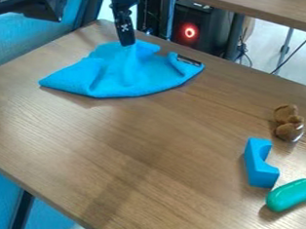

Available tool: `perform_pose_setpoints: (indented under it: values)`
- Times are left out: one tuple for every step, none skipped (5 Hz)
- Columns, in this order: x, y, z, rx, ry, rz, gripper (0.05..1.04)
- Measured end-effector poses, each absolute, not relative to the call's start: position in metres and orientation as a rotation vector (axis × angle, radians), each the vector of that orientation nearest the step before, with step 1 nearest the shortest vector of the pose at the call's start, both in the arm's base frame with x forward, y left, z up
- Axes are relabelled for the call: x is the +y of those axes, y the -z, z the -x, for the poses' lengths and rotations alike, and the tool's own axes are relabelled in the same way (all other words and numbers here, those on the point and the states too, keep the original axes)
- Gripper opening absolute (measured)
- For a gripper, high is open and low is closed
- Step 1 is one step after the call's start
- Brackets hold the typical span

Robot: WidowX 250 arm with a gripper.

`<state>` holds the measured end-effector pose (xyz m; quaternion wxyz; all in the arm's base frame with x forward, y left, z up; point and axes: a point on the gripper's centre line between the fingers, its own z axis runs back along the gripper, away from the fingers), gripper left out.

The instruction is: Unfold the cloth from top left to bottom right

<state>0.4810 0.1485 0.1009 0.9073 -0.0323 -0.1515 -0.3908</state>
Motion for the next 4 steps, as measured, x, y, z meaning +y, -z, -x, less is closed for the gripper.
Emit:
perform_pose_setpoints:
  values:
    - [0.149,-0.077,-0.479,-0.277,0.798,0.102,1.000]
    - [0.153,-0.066,-0.482,-0.274,0.795,0.080,1.001]
    - [0.153,-0.068,-0.484,-0.279,0.800,0.070,1.000]
    - [0.152,-0.072,-0.485,-0.290,0.818,0.071,1.001]
